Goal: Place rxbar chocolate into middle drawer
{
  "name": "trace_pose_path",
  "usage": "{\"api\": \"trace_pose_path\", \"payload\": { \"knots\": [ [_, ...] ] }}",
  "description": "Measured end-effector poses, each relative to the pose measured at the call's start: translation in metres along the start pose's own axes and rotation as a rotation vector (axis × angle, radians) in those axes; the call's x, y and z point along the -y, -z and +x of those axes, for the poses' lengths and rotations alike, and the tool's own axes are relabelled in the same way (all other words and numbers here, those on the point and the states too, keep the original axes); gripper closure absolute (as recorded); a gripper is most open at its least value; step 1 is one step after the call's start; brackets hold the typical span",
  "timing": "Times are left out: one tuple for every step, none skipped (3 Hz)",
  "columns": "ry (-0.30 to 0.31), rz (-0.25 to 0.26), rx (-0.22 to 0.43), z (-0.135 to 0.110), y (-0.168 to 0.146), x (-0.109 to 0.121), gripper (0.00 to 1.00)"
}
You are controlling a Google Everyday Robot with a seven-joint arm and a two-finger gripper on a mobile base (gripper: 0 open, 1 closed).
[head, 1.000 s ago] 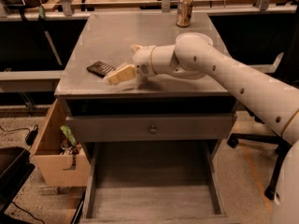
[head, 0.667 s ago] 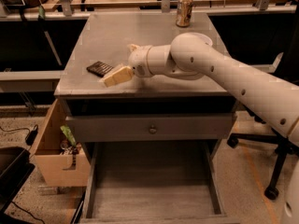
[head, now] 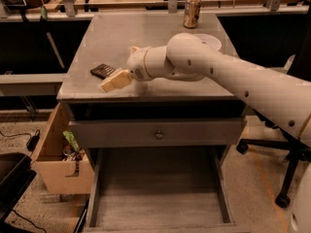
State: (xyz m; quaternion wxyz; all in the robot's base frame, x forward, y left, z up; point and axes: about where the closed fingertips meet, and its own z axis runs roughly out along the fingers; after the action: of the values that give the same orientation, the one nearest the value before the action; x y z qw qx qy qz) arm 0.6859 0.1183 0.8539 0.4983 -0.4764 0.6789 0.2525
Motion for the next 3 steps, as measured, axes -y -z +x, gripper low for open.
{"api": "trace_pose_path", "payload": {
  "knots": [
    [-0.019,0.017,-0.009,0.001,-0.007,0.008,0.00],
    [-0.026,0.011,-0.017,0.001,-0.017,0.011,0.00],
    [-0.033,-0.005,-0.037,0.004,-0.026,0.008,0.00]
  ]
}}
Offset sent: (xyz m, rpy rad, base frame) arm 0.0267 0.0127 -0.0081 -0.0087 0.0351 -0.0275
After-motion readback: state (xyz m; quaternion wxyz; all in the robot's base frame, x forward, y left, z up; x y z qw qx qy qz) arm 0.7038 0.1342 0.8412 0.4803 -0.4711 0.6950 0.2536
